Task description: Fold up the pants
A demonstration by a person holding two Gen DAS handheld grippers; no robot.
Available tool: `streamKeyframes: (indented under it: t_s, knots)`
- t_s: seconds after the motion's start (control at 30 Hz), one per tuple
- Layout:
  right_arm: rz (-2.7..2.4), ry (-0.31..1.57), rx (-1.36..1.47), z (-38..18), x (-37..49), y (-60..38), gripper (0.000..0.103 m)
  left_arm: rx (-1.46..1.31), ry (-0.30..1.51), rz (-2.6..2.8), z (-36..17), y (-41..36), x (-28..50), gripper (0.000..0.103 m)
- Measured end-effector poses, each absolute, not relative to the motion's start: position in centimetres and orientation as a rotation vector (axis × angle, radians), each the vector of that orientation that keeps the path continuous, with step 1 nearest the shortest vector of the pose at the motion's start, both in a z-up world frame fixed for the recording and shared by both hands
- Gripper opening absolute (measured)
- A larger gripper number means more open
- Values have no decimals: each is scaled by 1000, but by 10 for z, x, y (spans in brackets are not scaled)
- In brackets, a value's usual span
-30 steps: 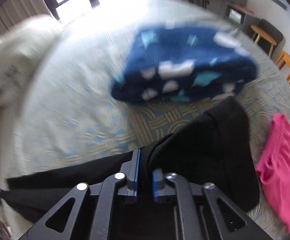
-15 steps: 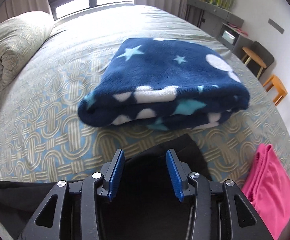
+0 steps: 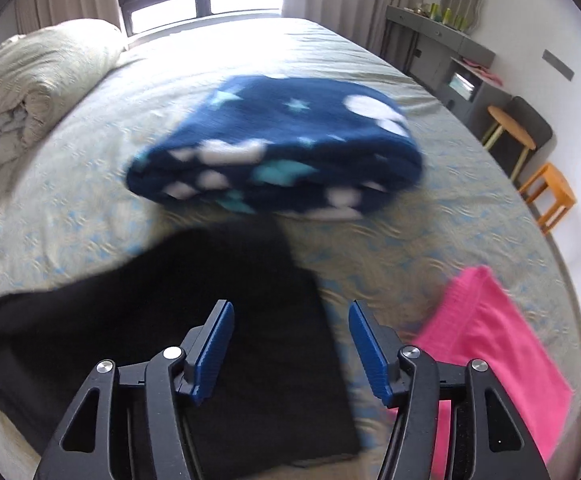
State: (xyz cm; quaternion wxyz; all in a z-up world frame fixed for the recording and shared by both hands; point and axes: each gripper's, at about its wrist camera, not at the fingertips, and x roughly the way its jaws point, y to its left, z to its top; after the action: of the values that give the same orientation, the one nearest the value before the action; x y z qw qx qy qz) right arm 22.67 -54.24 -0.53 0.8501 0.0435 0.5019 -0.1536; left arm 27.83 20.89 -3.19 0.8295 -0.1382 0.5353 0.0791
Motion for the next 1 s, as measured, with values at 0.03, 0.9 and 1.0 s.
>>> streamKeyframes:
  t_s: [0.03,0.9,1.0]
  knots:
    - [-309,1065,84,-8,224,-547,62,-280,1131,146,-28,198,275,49]
    - [-86,949,440,-26,158,-599,21,652,1019,-856,-35,-413,308,73]
    - [-87,956,396,-28,147,-598,31,704,1055,-872,-52,-441,314,69]
